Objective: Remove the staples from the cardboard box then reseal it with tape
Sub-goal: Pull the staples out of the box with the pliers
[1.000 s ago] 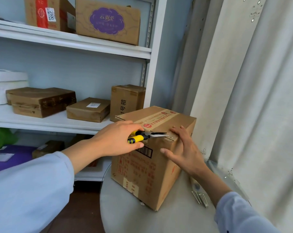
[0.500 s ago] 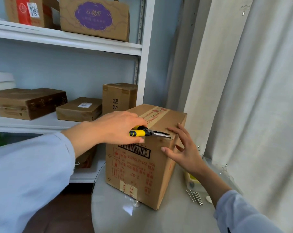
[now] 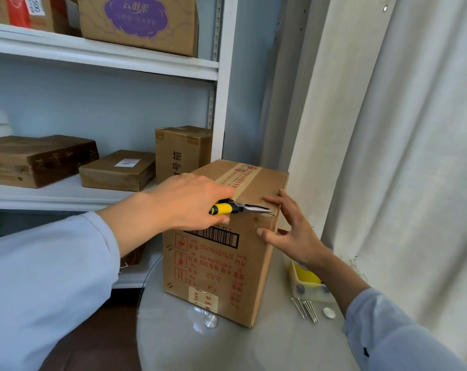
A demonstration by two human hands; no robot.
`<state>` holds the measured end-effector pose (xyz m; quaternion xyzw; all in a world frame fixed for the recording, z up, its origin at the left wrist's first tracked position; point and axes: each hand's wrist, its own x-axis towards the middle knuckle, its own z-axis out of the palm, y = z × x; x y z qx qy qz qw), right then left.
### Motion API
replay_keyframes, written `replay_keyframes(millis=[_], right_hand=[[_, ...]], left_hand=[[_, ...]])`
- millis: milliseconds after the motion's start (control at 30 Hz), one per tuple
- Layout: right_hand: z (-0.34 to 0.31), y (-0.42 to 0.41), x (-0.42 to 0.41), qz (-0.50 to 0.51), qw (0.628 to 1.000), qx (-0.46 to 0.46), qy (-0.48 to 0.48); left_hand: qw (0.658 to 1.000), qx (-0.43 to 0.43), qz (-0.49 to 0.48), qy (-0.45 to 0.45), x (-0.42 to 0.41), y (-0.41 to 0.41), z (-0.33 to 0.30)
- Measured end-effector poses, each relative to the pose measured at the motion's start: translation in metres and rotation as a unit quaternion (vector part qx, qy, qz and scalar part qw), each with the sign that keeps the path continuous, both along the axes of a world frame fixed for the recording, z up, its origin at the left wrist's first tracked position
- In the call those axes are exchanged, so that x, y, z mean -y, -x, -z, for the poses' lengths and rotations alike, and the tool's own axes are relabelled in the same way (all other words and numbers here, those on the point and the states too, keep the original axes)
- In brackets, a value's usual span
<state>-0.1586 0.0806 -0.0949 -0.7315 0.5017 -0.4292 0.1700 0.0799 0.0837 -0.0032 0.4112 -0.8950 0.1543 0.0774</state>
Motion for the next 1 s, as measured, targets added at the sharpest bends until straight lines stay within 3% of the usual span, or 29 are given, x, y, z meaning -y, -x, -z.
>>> replay_keyframes(millis=[267, 567, 700, 1000], right_hand=[[0.001, -0.004, -0.002, 0.008, 1.000, 0.011, -0.006], [-0.002, -0.007, -0.006, 0.012, 1.000, 0.008, -0.016], [-0.001, -0.003, -0.003, 0.001, 1.000, 0.011, -0.017], [0.001, -0.003, -0.003, 0.005, 1.000, 0.007, -0.013]], left_hand=[[0.998, -0.023, -0.052, -0.022, -0.013, 0.007, 0.007], [0.990, -0.118, -0.074, 0.036, -0.034, 0.014, 0.045], [0.993, -0.091, -0.070, -0.017, -0.027, 0.009, 0.027], [0.998, -0.008, -0.057, 0.003, -0.019, 0.009, 0.005]])
